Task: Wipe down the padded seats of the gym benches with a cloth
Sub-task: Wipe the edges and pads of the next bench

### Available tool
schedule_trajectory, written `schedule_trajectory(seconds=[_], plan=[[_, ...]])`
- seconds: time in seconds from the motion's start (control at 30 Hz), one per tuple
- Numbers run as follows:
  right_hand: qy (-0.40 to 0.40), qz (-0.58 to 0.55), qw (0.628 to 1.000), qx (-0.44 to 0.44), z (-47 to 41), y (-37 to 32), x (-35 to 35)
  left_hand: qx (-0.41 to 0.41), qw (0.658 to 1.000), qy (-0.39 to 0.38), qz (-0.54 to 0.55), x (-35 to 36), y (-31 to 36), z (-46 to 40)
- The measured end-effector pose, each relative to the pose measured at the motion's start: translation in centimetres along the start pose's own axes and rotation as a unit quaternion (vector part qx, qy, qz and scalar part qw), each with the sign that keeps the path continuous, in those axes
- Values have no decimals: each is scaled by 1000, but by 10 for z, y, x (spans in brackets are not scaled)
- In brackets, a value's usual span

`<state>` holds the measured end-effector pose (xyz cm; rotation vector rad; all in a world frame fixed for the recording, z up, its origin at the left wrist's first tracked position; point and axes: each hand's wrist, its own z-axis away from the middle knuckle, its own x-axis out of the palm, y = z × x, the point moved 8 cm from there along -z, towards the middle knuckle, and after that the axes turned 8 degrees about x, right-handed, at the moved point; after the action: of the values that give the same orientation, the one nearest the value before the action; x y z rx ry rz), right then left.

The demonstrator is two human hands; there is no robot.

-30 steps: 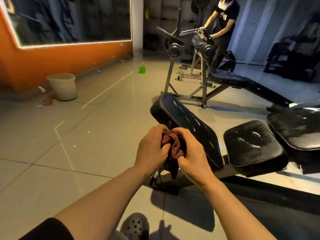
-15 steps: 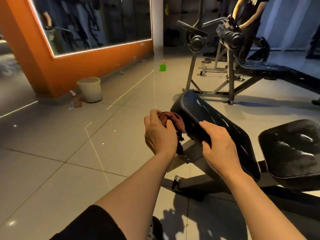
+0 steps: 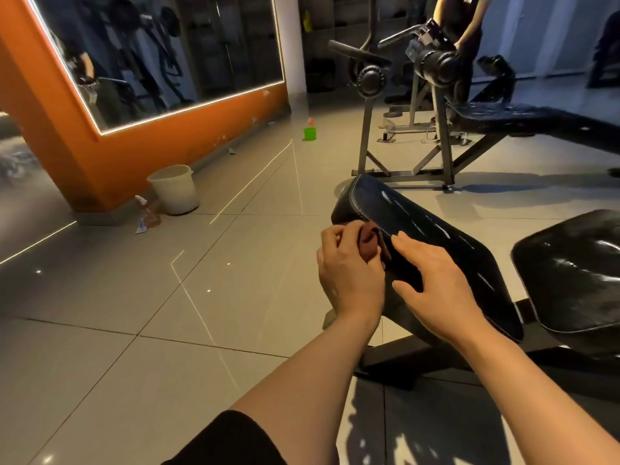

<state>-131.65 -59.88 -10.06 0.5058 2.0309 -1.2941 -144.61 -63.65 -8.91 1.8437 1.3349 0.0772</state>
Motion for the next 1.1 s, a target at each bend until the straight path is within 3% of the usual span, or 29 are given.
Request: schedule_trajectory(seconds=[0.1, 0.17, 0.23, 0.3, 0.37, 0.43, 0.57, 0.77, 0.97, 1.03, 1.1], plan=[[-24, 3, 1000, -4, 3, 1, 2, 30, 989, -142, -26, 26, 5, 29], [-37, -6, 999, -3, 4, 3, 0, 34, 984, -170, -37, 32, 8, 41], [-53, -19, 998, -1, 3, 4, -1, 9, 994, -110, -20, 23, 10, 37], [-64, -22, 998, 2, 2, 6, -1, -27, 1000, 2, -4, 1, 8, 23], [-66, -26, 997, 9, 2, 7, -1, -85, 990, 107, 22, -22, -3, 11], [-68, -28, 997, 17, 2, 7, -1, -123, 979, 151, 55, -29, -9, 6], [-74, -39, 996, 12, 4, 5, -1, -67, 991, 69, 95, 2, 10, 16], [-68, -35, 997, 13, 3, 4, 0, -56, 994, 53, 80, 4, 10, 21], [-69, -35, 997, 20, 5, 4, -1, -68, 989, -124, 50, 26, 6, 37], [-75, -36, 996, 22, 6, 4, -1, -86, 992, -83, 51, 15, 6, 31], [-81, -36, 996, 22, 5, 4, 0, -121, 991, 25, 50, -9, 2, 16]])
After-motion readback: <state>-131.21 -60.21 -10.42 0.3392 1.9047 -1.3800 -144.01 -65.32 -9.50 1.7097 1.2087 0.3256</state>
